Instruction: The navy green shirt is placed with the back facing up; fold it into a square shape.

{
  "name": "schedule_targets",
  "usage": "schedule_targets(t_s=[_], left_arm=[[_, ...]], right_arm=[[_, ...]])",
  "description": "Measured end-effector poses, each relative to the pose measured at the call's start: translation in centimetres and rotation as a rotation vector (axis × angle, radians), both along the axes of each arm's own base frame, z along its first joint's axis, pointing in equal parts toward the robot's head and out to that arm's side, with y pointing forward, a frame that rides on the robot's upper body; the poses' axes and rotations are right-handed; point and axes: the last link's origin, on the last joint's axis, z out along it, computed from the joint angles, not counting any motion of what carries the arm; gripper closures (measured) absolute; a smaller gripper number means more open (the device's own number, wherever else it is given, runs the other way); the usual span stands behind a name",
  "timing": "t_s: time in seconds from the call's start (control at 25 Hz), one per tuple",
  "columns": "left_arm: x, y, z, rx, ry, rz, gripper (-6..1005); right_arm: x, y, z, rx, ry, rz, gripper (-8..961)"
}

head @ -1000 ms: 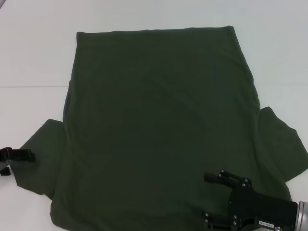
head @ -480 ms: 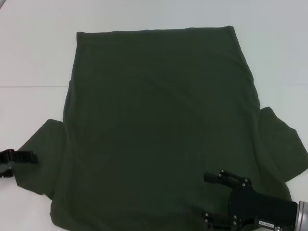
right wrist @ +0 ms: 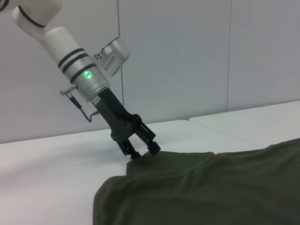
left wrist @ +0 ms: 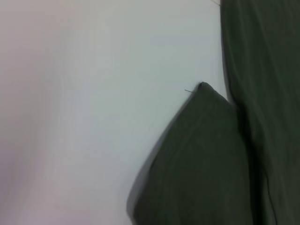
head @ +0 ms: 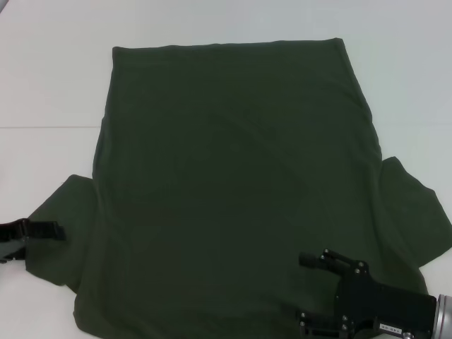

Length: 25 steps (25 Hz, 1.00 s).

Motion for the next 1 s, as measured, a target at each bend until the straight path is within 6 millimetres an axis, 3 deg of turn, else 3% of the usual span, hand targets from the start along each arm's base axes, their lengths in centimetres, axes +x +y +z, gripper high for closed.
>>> schedule_targets(t_s=[0.6, 0.8, 1.0], left_arm=[[0.96, 0.16, -0.65, -0.022, -0.043, -0.024, 173], [0.89, 0.21, -0.70, -0.029, -0.021, -0.026, 247], [0.54, 0.19, -0.48, -0.020, -0.002, -0.017, 248]], right_arm=[[-0.02, -0.01, 0.00, -0.001, 0.001, 0.001, 38], [-0.05, -0.04, 0.01, -0.001, 0.003, 0.004, 38], [-0.05, -0.04, 0.01, -0.001, 0.003, 0.004, 38]])
